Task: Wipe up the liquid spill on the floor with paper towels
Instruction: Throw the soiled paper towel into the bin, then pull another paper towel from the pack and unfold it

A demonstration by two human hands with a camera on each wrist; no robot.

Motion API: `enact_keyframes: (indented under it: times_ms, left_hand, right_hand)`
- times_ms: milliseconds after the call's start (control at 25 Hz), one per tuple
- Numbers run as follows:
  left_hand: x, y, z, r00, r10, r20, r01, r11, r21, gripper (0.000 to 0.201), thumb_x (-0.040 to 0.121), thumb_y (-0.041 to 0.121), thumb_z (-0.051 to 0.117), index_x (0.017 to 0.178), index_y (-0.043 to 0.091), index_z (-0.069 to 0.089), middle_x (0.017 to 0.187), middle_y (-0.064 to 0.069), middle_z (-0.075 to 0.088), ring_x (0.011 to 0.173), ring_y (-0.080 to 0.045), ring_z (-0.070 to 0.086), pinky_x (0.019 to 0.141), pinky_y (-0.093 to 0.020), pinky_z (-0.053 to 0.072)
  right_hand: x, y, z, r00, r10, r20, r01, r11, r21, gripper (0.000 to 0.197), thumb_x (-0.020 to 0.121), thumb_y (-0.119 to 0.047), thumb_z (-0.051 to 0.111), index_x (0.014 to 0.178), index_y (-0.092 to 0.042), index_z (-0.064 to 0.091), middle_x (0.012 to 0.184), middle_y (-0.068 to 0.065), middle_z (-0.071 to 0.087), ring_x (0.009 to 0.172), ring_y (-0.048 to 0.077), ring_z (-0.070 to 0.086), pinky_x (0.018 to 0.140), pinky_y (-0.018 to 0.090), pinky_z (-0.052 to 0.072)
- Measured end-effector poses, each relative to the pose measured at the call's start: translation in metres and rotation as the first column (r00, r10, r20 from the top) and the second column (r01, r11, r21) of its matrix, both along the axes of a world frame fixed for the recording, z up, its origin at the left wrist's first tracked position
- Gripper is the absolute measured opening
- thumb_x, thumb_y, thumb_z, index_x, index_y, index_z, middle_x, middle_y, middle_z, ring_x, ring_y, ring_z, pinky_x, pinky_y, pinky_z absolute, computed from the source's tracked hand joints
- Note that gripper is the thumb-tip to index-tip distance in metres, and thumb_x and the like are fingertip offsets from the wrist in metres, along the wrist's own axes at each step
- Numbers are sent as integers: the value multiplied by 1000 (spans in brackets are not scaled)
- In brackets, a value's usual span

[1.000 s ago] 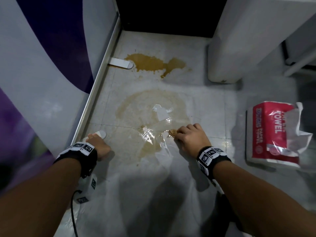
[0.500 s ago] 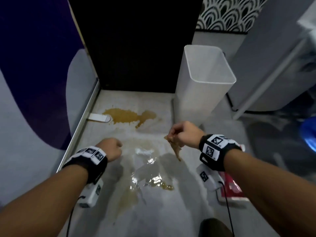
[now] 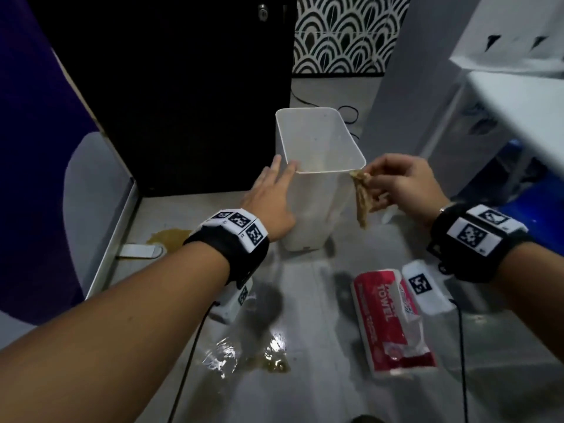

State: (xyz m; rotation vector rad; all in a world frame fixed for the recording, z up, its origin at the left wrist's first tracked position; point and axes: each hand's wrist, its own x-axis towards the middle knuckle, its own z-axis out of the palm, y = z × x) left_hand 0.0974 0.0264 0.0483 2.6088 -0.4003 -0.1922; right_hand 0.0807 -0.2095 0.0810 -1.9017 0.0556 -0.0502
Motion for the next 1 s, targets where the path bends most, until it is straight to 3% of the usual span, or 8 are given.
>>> enact_keyframes:
  times_ms: [240,360,440,560,640,760,880,1000]
  left_hand:
    - [17,-17,13,994,-106,-34,111,954,278,95,82,19,55,156,30,-4,164,3,-11,151,-22,-6,123,-45,1]
    - [20,-16,8,990,-139,5,127,922,367,93,86,26,55,156,29,-6,164,2,-9,151,-28,-2,123,-46,1]
    - [20,-15,8,990,-142,18,125,915,384,94,84,23,53,155,31,-7,164,3,-9,151,-30,1,123,-47,1]
    - [23,-14,6,992,-121,24,103,920,379,100,80,21,56,155,34,-8,164,6,-11,151,-33,4,122,-49,3]
    - [25,-12,2,994,-101,33,82,928,363,103,78,24,60,154,37,-8,163,7,-13,150,-34,5,122,-49,3]
    - [26,-10,-10,992,-81,96,44,942,333,106,75,26,63,154,38,-5,164,7,-10,150,-34,7,121,-51,6]
    - [22,-17,-29,983,-19,183,-25,972,236,108,72,28,67,155,35,-2,164,3,-8,151,-31,0,121,-53,5]
    - [-3,-44,-53,945,104,309,-109,994,0,111,75,31,67,155,26,-9,163,-5,-16,150,-25,-14,122,-46,-3]
  right_hand:
    - [57,16,29,974,-118,191,106,992,74,7,90,-3,65,89,-7,70,78,9,69,66,24,67,59,42,62]
    - [87,22,19,918,-212,335,213,976,34,7,89,-12,70,92,-14,75,87,10,73,76,25,72,67,41,63]
    - [97,30,7,896,-194,398,252,963,-99,13,88,-16,72,98,-19,79,91,2,76,82,15,72,78,34,60]
    - [96,39,-15,973,-1,232,118,864,-490,26,91,-25,68,116,-27,74,112,-1,74,105,15,68,91,20,48]
    - [88,32,-21,976,25,216,95,844,-527,28,92,-23,65,118,-27,73,117,-5,72,111,12,64,93,15,40]
    - [60,0,-25,933,-77,352,229,882,-412,20,90,-22,65,105,-25,77,96,-13,73,92,-1,63,84,4,41]
    - [12,-44,-54,935,-139,327,261,892,-369,15,87,-28,67,95,-22,79,80,-8,74,73,6,67,72,18,52]
    - [-55,-74,-91,964,-192,184,261,819,-510,23,86,-49,67,88,-27,73,76,-12,68,72,6,65,68,28,53]
